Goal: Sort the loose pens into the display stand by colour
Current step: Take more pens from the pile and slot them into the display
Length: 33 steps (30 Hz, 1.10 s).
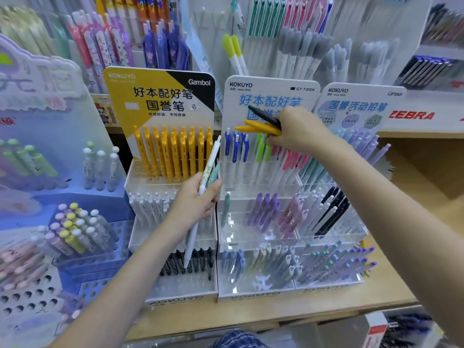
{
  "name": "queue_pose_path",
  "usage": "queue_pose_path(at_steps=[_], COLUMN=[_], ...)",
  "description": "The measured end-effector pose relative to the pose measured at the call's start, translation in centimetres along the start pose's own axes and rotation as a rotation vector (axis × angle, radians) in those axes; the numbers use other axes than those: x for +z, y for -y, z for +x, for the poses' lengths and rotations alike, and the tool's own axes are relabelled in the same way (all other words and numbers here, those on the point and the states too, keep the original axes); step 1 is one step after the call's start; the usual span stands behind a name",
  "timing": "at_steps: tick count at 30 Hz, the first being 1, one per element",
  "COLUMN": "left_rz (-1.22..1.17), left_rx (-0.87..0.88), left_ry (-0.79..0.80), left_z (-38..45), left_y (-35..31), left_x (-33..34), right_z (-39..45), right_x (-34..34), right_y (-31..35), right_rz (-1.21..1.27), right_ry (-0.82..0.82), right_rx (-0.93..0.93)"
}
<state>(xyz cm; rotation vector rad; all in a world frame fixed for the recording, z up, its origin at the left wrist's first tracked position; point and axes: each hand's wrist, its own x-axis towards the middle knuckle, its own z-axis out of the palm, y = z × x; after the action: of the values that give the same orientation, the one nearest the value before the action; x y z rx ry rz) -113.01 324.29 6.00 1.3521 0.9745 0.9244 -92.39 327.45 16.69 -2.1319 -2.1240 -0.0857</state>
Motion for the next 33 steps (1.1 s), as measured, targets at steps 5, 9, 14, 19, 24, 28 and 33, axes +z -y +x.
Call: queue_pose_path(at_steps=[5,9,14,19,24,28,33], left_rz=[-0.083,-0.066,-0.011,-0.115,-0.181,-0.085,0.048], left_rx=[0.006,0.023,0.038,-0.012,-0.086,-0.053,-0.031], left_ry=[0.077,0.18,0.254,0.195,0.173,0.199,0.17], left_z=[-0.4,-0.5,-0.5,-0.8,-1.4,-2.0,-2.2], left_y=[-1.0,-2.1,-2.4,-1.6,-0.5,-0.3,-0.5], left_x=[-1.0,-1.0,-0.1,-1.8,-2.6,-3.0,-3.3], right_z=[-2.6,-5.9,-6.7,-7.0,-8.0,-8.3,-8.6], right_x=[-0.2,1.1,2.3,2.1,2.9,2.4,1.6], right_y=[0.7,4.1,5.2,2.6,2.9,2.7,1.9], right_rz=[0.278,1.011,1.195,1.322,1.335,1.288,1.296], right_ry=[-0.244,-0.039,0.058,-0.195,-0.088,-0.044,-0.102], right_rx=[0.093,0.156,0.22,0.393,0.314,0.294,0.385])
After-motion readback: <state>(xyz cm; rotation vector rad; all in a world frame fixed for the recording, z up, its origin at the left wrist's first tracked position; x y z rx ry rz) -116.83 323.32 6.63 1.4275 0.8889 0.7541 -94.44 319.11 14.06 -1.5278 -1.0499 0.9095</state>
